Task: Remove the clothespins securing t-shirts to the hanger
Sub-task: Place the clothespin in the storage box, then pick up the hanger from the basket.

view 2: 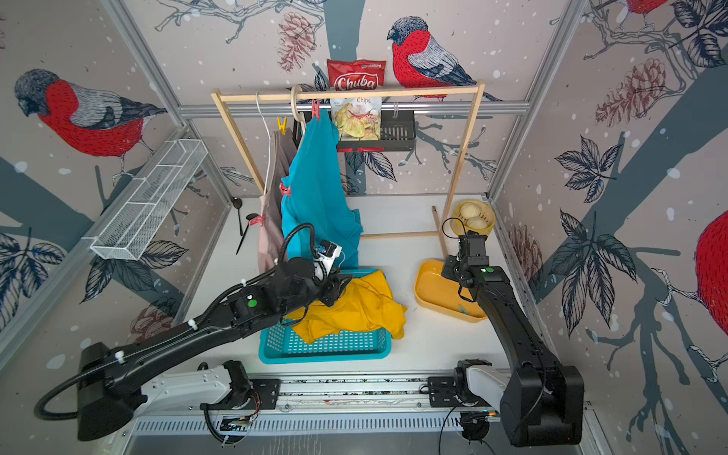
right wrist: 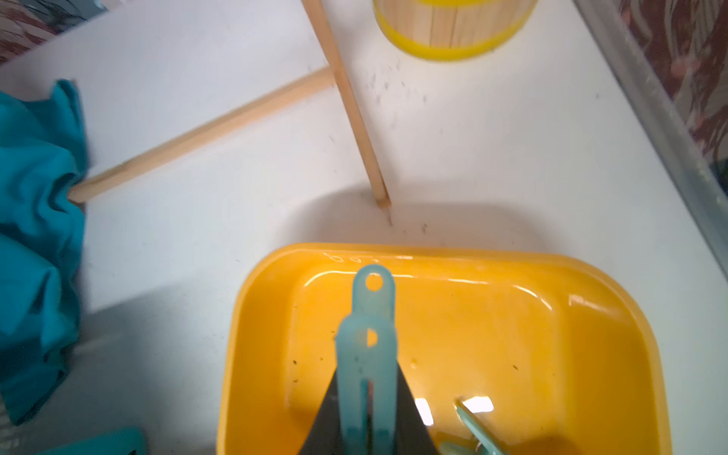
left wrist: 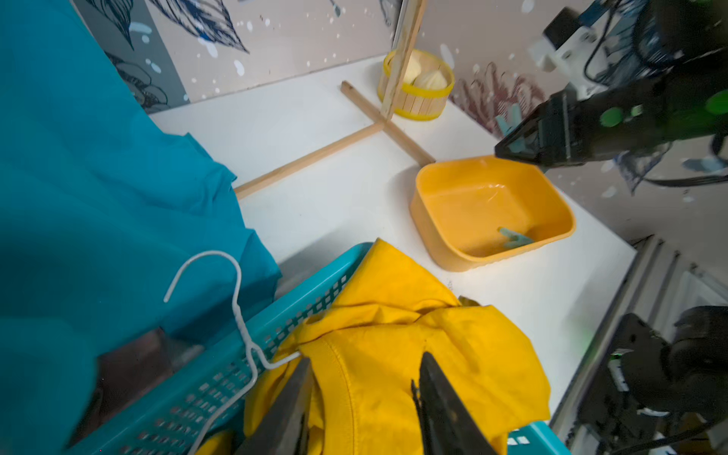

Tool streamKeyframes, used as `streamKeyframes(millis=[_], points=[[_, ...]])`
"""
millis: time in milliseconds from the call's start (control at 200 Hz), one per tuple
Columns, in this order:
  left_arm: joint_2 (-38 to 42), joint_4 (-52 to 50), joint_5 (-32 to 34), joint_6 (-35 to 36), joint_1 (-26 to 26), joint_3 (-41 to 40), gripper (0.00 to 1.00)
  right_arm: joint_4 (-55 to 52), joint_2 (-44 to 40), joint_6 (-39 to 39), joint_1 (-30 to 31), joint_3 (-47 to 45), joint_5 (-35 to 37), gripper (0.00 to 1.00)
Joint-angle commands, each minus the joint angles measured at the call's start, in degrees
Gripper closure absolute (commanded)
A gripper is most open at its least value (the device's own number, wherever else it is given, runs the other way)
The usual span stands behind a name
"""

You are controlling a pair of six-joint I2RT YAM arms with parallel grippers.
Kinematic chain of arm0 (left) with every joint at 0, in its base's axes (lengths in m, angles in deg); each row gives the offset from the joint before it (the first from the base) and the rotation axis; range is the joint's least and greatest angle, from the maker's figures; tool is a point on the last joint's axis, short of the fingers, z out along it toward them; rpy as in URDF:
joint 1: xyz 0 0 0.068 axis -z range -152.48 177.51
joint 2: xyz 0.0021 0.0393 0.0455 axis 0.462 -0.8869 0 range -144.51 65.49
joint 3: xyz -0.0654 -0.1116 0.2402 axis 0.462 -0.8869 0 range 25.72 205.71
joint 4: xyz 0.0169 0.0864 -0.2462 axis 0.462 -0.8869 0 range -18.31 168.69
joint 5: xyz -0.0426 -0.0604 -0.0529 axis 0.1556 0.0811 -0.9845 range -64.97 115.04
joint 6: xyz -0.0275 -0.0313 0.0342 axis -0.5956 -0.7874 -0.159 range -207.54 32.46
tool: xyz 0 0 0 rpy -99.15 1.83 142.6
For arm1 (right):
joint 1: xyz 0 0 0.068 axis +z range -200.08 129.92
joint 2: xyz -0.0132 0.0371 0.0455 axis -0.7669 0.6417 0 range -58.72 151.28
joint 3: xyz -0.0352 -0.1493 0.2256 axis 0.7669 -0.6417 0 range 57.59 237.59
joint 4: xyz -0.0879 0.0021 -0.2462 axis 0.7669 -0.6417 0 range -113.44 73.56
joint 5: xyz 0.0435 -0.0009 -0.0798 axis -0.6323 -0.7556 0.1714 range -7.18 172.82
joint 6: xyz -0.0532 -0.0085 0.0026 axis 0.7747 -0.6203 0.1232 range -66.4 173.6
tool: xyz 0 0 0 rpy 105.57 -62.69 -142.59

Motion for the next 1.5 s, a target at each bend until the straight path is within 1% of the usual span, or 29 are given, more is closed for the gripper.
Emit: streamKeyframes(millis=[0,95,140,190,235,300,395,460,540,650,735,845,935,1046,1101,1226,1496], points=[[-2.58,-2.6,5.05,-2.14,0.25,1.95,0.57,0.07,2.19,-0.71,-0.71,-0.75,-3.63,0.7],[-3.16,-3.24,7.21,-3.51,0.24,2.26,0.57,0.25,2.89,-0.91,-0.74,-0.89,-3.49,0.41],[-3.17,-3.65,8.52,-4.49,0.24,2.03,0.57,0.2,2.6,-0.96,-0.69,-0.9,-3.5,0.34],[-3.3,-5.1,9.94,-6.38,-0.12,2.11,0.57,0.12,2.14,-0.88,-0.67,-0.72,-3.82,0.31],[-3.39,-5.83,8.83,-7.44,-1.15,2.21,0.6,-0.21,1.6,-0.75,-0.67,-0.26,-4.6,0.3],[-3.14,-5.47,5.19,-8.86,-3.03,1.6,0.65,-0.66,0.6,-0.7,-0.12,0.59,-5.42,0.3],[-3.19,-3.37,0.55,-10.83,-5.26,-0.29,0.68,-0.57,-1.09,-1.06,3.05,2.1,-4.92,0.3],[-3.59,-2.33,-0.05,-11.67,-6.03,-1.14,0.68,0.09,-1.96,-1.73,7.67,3.31,-2.76,0.3],[-4.88,-1.33,-0.86,-11.63,-7.31,-1.11,0.68,1.86,-1.91,-2.63,15.41,5.06,-0.07,0.3],[-7.65,0.66,-2.63,-11.34,-9.91,-0.68,0.68,4.95,1.1,-3.8,25.2,8.1,-0.41,0.3],[-10.34,1.03,-3.93,-10.69,-12.03,0.28,0.7,5.61,5.11,-3.8,30.32,11.4,0.16,0.3],[-14.12,-0.63,-5.24,-10.41,-13.86,2.69,0.77,4.13,12.27,-2.58,34.33,15.47,1.28,0.31],[-16.89,-2.56,-7.25,-9.73,-14.09,4.51,0.79,2.89,15.65,-1.77,36.57,17.74,2.82,0.31],[-18.3,-2.49,-9.2,-9.8,-14.08,5.5,0.79,3.58,17.2,-1.56,37.69,18.49,2.36,0.31],[-18.74,-2.84,-9.0,-9.81,-14.07,5.41,0.79,4.39,17.28,-1.78,37.77,18.29,1.61,0.31],[-19.12,-5.06,-7.56,-9.65,-14.06,5.46,0.75,5.61,16.94,-2.04,37.82,17.75,0.55,0.31],[-18.73,-7.66,-5.87,-9.92,-13.46,4.63,0.73,6.59,16.75,-2.11,37.82,17.57,-0.78,0.31]])
